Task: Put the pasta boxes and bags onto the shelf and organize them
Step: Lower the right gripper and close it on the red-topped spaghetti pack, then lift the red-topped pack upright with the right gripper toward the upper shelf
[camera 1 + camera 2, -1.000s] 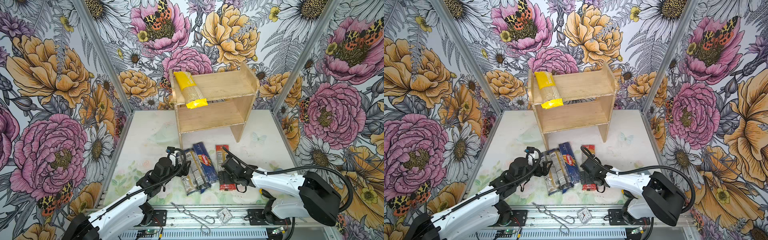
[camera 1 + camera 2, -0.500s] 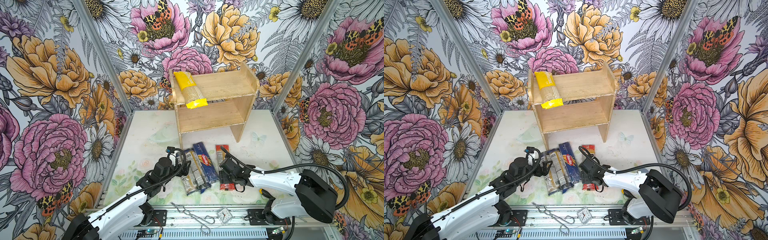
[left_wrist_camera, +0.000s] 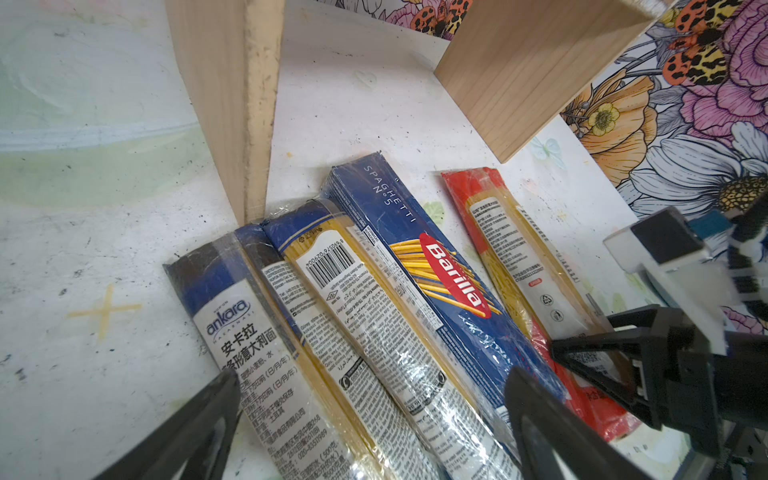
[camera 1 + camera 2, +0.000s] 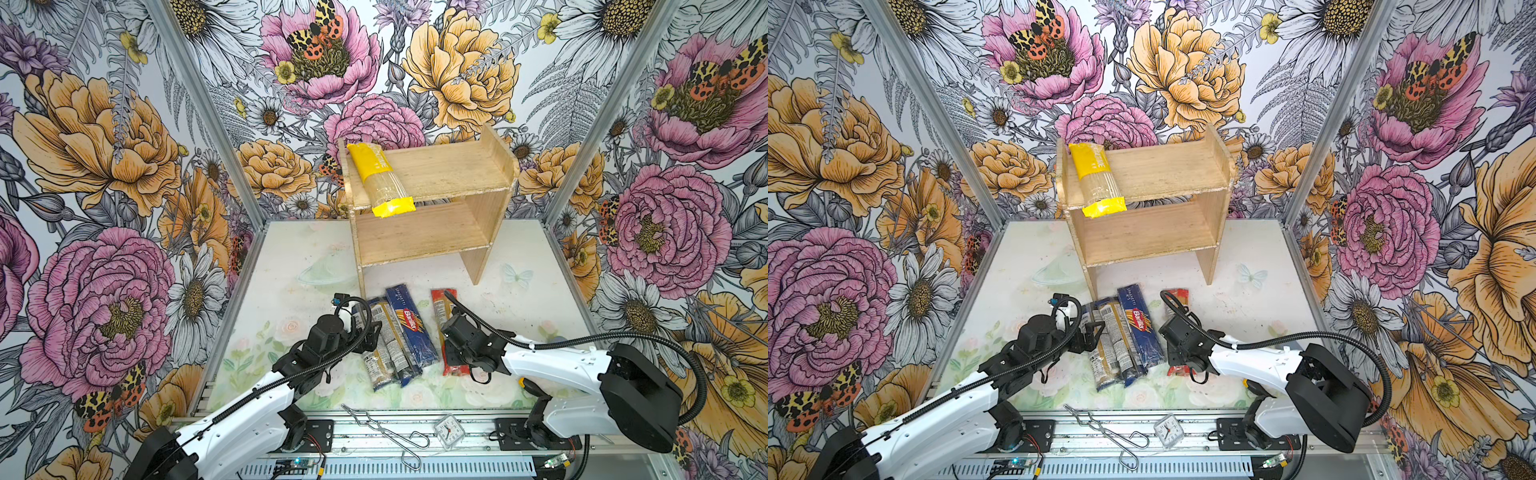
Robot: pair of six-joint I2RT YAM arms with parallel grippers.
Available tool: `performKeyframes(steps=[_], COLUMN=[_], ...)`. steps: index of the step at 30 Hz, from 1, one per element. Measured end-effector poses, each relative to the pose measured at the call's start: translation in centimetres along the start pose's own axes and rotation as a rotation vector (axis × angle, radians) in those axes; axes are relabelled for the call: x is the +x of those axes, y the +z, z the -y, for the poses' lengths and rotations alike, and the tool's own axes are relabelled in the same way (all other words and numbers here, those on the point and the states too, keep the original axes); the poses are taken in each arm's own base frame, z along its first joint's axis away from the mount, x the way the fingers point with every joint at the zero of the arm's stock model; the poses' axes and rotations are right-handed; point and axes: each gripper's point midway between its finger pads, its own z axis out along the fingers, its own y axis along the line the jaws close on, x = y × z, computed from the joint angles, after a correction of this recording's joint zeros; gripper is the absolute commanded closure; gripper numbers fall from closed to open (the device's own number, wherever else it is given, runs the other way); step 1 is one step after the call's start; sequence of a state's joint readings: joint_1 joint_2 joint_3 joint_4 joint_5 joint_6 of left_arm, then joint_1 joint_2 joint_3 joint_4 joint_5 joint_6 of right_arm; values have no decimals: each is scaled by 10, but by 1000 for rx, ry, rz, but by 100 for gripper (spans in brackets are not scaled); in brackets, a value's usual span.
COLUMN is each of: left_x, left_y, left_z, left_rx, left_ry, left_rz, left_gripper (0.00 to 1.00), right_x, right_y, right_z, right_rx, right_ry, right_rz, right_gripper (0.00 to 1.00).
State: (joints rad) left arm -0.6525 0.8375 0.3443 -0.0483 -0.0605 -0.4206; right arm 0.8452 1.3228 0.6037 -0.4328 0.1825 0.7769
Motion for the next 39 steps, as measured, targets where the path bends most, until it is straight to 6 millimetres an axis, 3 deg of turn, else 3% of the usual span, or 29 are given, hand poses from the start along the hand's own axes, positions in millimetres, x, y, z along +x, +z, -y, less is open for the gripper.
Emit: performKeyframes(steps=[2,13,19,25,32,39], left_x=[0,0,0,0,0,0], left_y=[0,0,0,0,0,0], left_z=[0,0,0,0,0,0], left_rx=[0,0,0,0,0,-1], left_ry=[0,0,0,0,0,5], left_rz=[0,-1,-1,-1,-1,-4], left_gripper=[1,1,1,1,1,1], right_x=[-4,4,14,-2,-37,-59], right_y=[-3,-15,-41,-100,-198,-286], right_z=[-3,-5,-2,-11,-28,-25], right_rx=[-17,-60,-104,-204,-357,-434], right_ry=[-2,-18,-56,-79,-104,-124], right_rz=[18,-13,-42,7,141,264], right_gripper=[100,100,100,100,100,100])
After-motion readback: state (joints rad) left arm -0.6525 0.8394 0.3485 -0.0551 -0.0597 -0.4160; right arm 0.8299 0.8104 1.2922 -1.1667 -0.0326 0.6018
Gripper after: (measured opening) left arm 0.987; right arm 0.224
